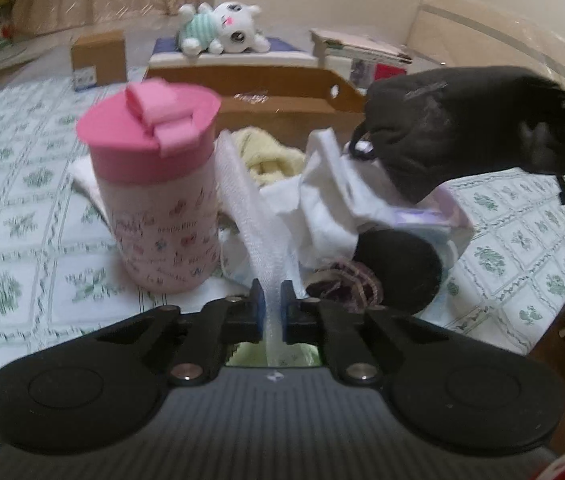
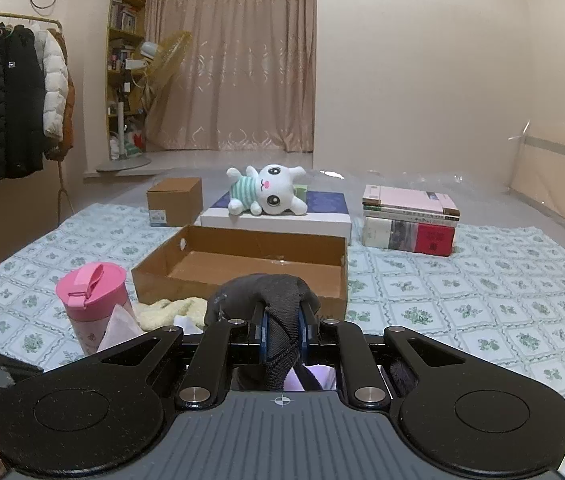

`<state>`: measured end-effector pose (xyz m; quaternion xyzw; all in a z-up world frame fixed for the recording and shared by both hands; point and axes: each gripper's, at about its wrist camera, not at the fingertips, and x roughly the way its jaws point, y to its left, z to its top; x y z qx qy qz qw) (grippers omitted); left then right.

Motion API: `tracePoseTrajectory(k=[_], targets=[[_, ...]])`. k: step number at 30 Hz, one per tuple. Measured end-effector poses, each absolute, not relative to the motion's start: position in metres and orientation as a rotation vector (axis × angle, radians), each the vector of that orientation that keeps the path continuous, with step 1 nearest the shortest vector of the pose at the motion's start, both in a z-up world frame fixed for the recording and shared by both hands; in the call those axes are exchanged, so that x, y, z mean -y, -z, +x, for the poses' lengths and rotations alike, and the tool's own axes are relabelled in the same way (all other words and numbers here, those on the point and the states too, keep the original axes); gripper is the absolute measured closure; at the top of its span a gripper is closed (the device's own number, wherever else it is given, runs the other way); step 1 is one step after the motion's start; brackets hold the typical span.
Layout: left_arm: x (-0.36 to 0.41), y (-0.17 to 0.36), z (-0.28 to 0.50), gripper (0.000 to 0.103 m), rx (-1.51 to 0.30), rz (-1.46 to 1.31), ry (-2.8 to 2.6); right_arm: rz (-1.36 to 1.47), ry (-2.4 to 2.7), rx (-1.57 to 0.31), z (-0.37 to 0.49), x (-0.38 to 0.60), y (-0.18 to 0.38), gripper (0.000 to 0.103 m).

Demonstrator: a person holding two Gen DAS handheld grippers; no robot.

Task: Organize soft objects
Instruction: 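Lift the grey glove with the right gripper and carry it over the cardboard box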

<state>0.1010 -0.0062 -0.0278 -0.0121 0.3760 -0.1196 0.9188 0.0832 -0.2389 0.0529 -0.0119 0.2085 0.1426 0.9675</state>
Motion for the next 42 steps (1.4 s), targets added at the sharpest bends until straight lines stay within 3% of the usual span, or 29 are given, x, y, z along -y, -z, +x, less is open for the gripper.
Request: tracePoseTrajectory(k=[15,27,36,42], targets=[[-0.003,-0.079,0.114,0.101,-0.668,0.014,0.382,0.012,-0.323,-0.367,0.083,0.249,-0.09,0.089],[0.001,-0.137,0.182,0.101,-0.619,0.076,0.408,0.023,-0.324,-0.361,0.141,0.259,-0.108,0.089],[0.001,-0.147,0.287,0.101,-0.622,0.151,0.405,-0.019,-0.347,-0.388,0.232,0.247,-0.106,0.089],[-0.004,-0.122,0.361,0.101,-0.674,0.212,0.41,-0.024,-0.394,-0.471,0.306,0.231,-0.085,0.089]])
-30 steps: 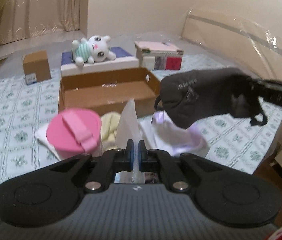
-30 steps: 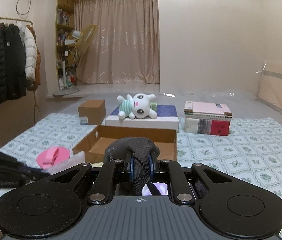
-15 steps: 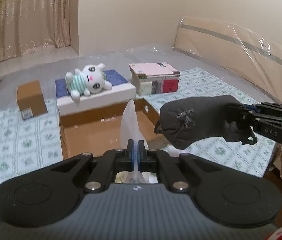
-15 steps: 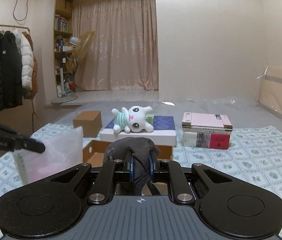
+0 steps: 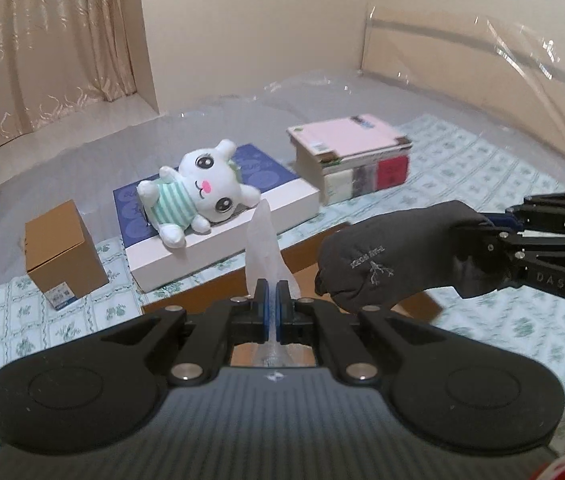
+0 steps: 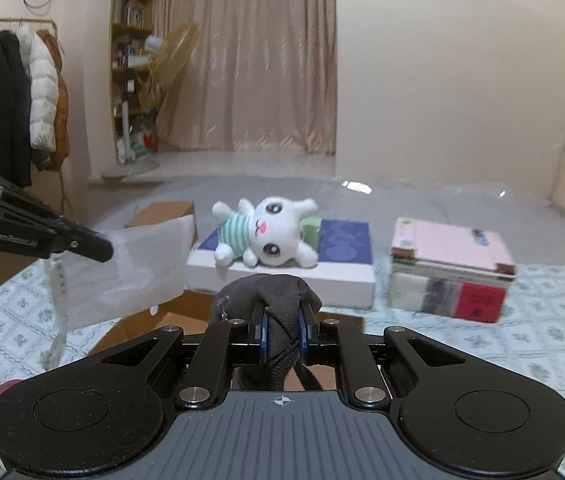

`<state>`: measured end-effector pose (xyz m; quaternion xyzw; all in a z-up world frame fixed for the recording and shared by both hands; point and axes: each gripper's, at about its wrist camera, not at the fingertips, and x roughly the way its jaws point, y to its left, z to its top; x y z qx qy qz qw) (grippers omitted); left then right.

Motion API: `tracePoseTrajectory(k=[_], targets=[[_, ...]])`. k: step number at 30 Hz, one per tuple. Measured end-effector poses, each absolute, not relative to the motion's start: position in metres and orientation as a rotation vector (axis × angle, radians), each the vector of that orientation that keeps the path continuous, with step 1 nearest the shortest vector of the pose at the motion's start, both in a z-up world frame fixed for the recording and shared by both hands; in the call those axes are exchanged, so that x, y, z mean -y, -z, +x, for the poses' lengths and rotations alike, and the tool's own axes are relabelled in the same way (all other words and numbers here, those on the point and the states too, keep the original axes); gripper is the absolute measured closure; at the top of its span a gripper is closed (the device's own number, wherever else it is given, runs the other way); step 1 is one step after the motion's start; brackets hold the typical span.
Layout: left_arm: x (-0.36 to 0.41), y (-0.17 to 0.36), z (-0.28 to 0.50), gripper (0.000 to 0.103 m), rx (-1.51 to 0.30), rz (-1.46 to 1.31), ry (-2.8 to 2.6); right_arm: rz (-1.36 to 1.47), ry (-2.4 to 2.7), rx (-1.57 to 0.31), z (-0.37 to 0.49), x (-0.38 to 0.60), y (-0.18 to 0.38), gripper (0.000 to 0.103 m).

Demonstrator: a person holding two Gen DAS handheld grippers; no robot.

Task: Organize soft objects
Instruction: 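Lift the grey glove with the right gripper and carry it over the cardboard box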

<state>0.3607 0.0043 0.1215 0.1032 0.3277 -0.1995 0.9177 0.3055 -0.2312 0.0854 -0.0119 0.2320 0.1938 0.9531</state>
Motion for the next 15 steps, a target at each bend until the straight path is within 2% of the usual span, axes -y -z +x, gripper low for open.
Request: tracePoseTrajectory(k=[8,15], targets=[[-0.012,-0.064,0.423,0.101,-0.755,0.307,0.39,-0.036,-0.457,-0.599,0.368,0.209,-0.041,0.089],[-0.012,-0.025,0.44,0.101,-0.818,0.329,0.404,-0.086,-0.422,-0.685,0.391,0.201,-0.003,0.088]])
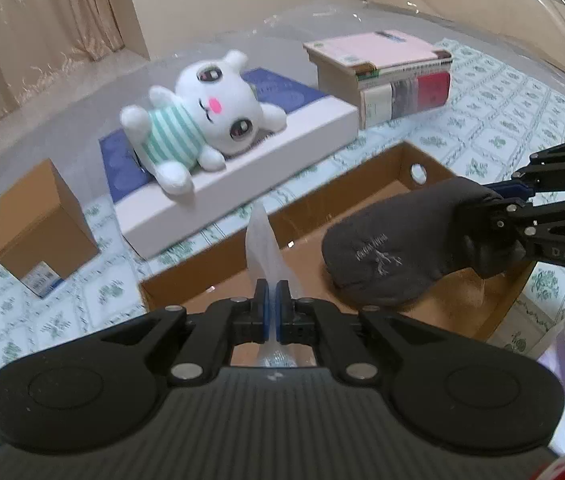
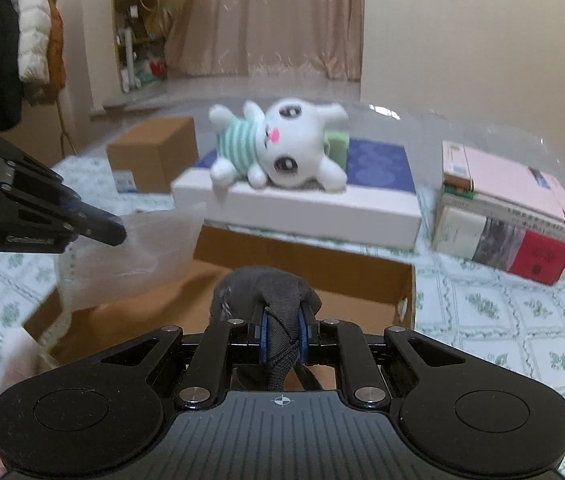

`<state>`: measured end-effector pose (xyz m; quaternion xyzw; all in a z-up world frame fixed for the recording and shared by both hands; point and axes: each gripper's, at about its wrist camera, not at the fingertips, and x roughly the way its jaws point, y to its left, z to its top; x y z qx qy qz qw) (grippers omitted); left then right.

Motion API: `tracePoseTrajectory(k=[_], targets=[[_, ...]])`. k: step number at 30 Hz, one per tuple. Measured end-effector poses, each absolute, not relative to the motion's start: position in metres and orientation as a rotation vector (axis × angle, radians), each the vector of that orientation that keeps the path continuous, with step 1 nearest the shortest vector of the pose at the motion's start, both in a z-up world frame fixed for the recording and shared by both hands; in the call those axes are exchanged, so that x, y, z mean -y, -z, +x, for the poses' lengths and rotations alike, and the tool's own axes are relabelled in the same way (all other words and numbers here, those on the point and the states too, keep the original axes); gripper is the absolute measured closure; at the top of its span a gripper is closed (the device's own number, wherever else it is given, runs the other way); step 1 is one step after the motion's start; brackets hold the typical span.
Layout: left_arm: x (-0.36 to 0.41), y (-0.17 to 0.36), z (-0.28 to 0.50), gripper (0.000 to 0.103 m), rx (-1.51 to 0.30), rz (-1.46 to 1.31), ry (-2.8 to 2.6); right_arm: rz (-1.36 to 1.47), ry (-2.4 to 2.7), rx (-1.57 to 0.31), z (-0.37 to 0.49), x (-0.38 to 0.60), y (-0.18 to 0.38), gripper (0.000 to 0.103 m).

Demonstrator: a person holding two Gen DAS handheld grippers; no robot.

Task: Organize soft objects
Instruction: 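Lift the grey glove with the right gripper and carry it over the cardboard box, then open the right gripper to drop the glove into the box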

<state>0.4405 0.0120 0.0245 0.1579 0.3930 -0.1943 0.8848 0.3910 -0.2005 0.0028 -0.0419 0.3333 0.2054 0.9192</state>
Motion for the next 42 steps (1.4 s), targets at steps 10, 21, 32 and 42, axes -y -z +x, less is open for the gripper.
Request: tracePoseTrajectory(k=[10,21,32,42], targets=[[-0.004,-0.002,0.448,0.095,-0.849,0.371,0.414,-0.105,-0.368,-0.799,0.404,0.207,0.027,0.088],[0.013,-0.035,0.455,0.095,-0.677,0.53,0.473,-0.122,-0.361,-0.795,0.405,0.208,0.032,0.088],[-0.008,-0.028,0.442,0.095,-0.786,0.37,0.482,-0.053,-0.389,-0.743,0.392,0.214,0.019,0.034],[-0.041,-0.079,0.361,0.069,-0.744,0.129,0.393,0.054,-0.387,-0.67,0.328,0.232,-0.036,0.034]])
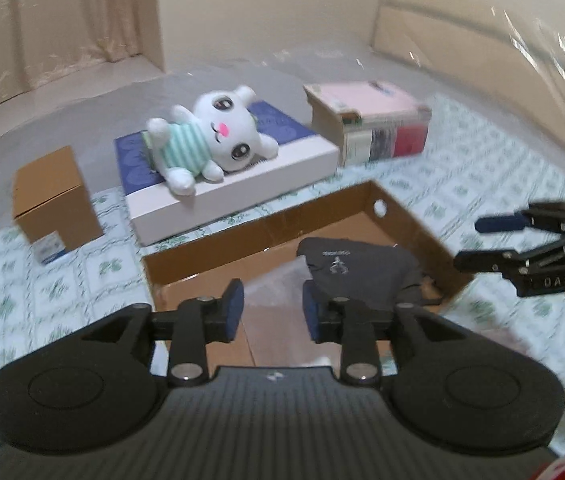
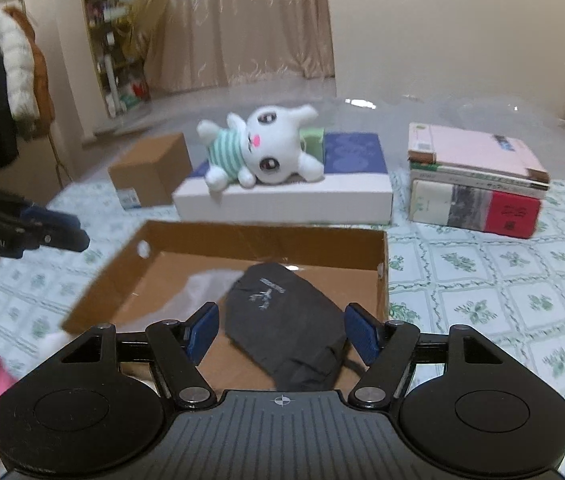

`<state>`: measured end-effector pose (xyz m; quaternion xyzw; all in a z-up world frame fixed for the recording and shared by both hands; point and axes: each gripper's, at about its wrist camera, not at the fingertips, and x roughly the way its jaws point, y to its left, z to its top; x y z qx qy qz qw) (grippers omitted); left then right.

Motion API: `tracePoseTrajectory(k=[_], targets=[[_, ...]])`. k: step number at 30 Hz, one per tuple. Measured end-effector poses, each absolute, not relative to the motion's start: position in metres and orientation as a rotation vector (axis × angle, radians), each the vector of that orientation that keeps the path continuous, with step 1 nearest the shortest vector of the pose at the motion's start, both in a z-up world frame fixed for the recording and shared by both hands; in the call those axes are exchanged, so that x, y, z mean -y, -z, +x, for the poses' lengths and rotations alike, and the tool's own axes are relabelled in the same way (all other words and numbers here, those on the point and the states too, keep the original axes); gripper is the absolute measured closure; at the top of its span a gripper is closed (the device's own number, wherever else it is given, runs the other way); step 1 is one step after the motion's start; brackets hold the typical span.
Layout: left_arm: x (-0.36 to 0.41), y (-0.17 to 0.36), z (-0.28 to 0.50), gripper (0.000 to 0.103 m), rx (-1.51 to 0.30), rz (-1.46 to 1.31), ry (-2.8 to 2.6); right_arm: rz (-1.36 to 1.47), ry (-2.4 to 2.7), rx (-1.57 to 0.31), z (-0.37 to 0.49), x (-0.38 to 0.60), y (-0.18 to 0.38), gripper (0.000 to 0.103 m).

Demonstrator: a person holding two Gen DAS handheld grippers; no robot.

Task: Organize soft objects
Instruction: 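Open the right gripper to drop the glove into the box, then grasp the dark purple item by the tissue box with the right gripper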

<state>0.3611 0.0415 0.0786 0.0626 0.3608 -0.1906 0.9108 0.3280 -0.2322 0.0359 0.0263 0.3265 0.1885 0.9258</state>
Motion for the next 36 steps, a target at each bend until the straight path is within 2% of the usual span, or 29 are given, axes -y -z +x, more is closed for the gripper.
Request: tracePoseTrajectory(k=[4,6,12,20,25,36], targets=[[-0.047,-0.105,0.307,0.053,-0.699,0.081,0.333,0.086,-0.401,-0.629,0.278,0.234,-0.064,0.034],[-0.05,-0.115,0.278,0.038,-0.663,0.058,0.303,0.1,-0.404,-0.619,0.253,0.233,-0.074,0.034],[-0.05,-0.12,0.181,0.018,-0.576,0.067,0.22,0.118,-0.419,-0.564,0.171,0.232,-0.088,0.033],[-0.062,-0.07,0.078,0.016,-0.563,-0.148,0.076,0.172,-0.386,-0.565,0.081,0.237,-0.059,0.033],[-0.066,-0.043,0.038,0.016,-0.549,-0.189,-0.03,0.14,-0.384,-0.565,0.042,0.23,-0.04,0.033],[-0.048,-0.01,0.018,0.016,-0.617,-0.127,-0.018,0.127,-0.395,-0.608,0.024,0.218,-0.011,0.033]])
